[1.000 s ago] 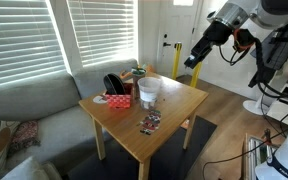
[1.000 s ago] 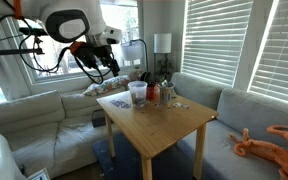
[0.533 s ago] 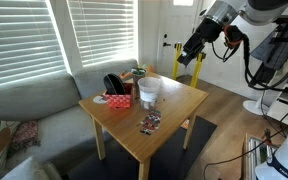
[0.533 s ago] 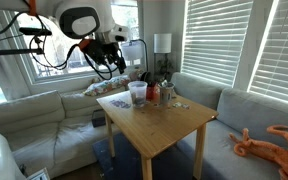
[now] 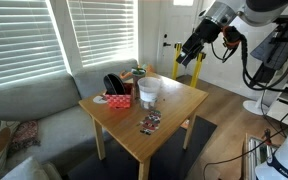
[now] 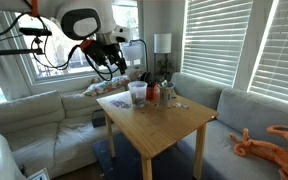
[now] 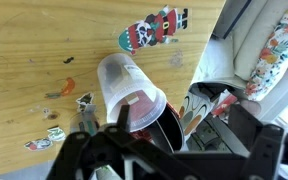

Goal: Pour the contents in the silver cup into the cup on the left

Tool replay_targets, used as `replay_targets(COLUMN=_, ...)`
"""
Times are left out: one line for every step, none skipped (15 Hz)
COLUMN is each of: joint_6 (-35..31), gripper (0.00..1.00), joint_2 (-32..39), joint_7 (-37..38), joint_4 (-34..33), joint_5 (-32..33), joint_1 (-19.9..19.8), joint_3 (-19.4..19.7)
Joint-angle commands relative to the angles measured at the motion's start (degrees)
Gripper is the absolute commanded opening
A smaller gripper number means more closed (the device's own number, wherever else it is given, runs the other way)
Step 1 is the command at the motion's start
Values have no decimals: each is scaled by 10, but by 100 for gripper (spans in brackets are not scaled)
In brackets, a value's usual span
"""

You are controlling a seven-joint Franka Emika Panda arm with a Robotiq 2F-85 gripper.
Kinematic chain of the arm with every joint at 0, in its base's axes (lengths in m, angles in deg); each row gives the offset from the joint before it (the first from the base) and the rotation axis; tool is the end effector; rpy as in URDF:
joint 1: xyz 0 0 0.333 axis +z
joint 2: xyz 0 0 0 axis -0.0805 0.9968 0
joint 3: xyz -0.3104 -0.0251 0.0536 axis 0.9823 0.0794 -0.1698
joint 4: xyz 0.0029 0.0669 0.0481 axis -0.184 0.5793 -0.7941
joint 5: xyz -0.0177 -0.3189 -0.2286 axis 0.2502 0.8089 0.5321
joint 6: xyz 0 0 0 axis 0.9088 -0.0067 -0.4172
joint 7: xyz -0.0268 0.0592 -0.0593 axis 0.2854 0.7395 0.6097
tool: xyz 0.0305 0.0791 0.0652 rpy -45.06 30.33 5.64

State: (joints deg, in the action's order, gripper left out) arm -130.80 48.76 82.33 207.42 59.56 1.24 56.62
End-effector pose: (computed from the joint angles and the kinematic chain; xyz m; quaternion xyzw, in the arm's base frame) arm 0.4226 0.0311 0.6141 -0.9573 0.0439 -0.2130 0.1906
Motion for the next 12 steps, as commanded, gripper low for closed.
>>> replay_targets(joint_6=-40, gripper=100, joint_2=57, joint_7=23, joint_4=-35, joint_5=-1, joint_1=-24, joint_3=1)
replay_targets(joint_6=-51, gripper=100, joint_2=83, joint_7=31, joint_4=-55, joint_5=16, joint_1=-38, joint_3=2)
replay_targets(joint_6=-50, gripper=100, joint_2=104, joint_7=36, joint_4=-75, joint_5=30, joint_1=-48, joint_3=3)
replay_targets(joint_6=-44, gripper=100, joint_2=124, joint_7=40, joint_4=-96, joint_5=44, joint_1=-57, joint_3=3)
replay_targets(joint_6=-36, gripper=100, joint_2=142, joint_7=45, joint_4=-116, joint_5=56, joint_1=-65, joint_3=2)
replay_targets(joint_6=-4, gripper=100, joint_2=161, joint_7=34, joint_4=-139, joint_5=38, joint_1=-57, joint_3=11)
replay_targets(joint_6=32, gripper=100, joint_2=170, joint_7=-3, joint_4=-155, joint_5=-16, joint_1=-36, joint_3=27)
replay_targets(joint_6=-20, gripper=100, joint_2=135, joint_7=16, joint_4=-102, joint_5=21, joint_1=-58, joint_3=11)
replay_targets(joint_6=-12, gripper=100, joint_2=147, joint_7=12, joint_4=-114, joint_5=17, joint_1=-57, joint_3=12)
replay_targets(joint_6=-14, gripper=100, joint_2=151, joint_7=12, joint_4=-114, joint_5=17, joint_1=-57, joint_3=12)
replay_targets(joint_6=-15, gripper=100, joint_2=150, joint_7=12, joint_4=-112, joint_5=17, joint_1=-58, joint_3=12)
replay_targets(joint_6=-15, gripper=100, joint_2=148, joint_7=12, joint_4=-112, joint_5=18, joint_1=-58, joint_3=12)
